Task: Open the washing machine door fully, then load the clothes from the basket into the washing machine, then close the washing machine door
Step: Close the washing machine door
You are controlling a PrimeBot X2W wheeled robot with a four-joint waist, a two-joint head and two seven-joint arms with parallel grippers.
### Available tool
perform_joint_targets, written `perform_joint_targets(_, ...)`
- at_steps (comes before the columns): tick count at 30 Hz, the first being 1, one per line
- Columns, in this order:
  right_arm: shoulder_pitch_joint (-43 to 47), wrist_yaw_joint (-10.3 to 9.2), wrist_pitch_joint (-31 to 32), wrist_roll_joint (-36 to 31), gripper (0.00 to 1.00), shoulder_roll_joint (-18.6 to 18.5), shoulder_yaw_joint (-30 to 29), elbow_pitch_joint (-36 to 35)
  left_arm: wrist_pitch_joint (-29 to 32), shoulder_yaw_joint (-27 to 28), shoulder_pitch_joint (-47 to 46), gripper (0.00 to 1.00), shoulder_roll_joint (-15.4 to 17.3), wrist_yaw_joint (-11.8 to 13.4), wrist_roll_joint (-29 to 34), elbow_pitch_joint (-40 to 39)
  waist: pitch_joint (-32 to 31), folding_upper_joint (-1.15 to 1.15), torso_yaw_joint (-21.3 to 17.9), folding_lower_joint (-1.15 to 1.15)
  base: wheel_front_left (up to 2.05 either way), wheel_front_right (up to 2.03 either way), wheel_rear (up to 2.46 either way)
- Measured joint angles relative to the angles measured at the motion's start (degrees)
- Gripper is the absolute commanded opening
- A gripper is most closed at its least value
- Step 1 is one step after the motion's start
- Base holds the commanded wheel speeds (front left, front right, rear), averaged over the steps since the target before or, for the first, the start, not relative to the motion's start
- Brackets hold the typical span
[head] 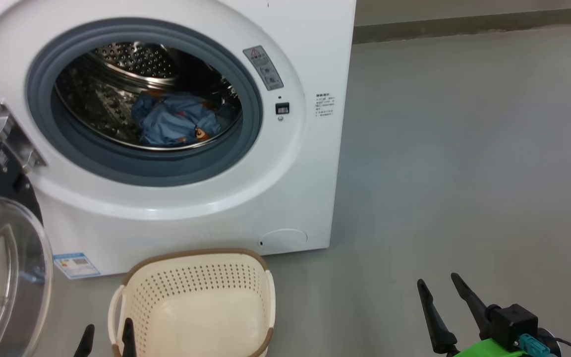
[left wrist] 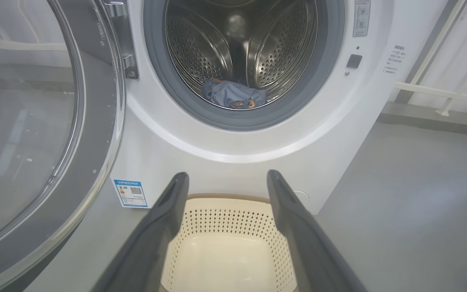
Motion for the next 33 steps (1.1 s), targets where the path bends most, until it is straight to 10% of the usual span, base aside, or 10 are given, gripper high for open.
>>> perform_joint_targets(33, 0.0, -0.01, 0.0, 0.0, 1.0, 0.0, 0.0, 0.1, 0.0, -0.1, 0.0, 1.0, 0.0, -0.1, 0.1, 0.1, 0.0, 0.0, 0.3, 0.0, -0.87, 0.87, 0.0)
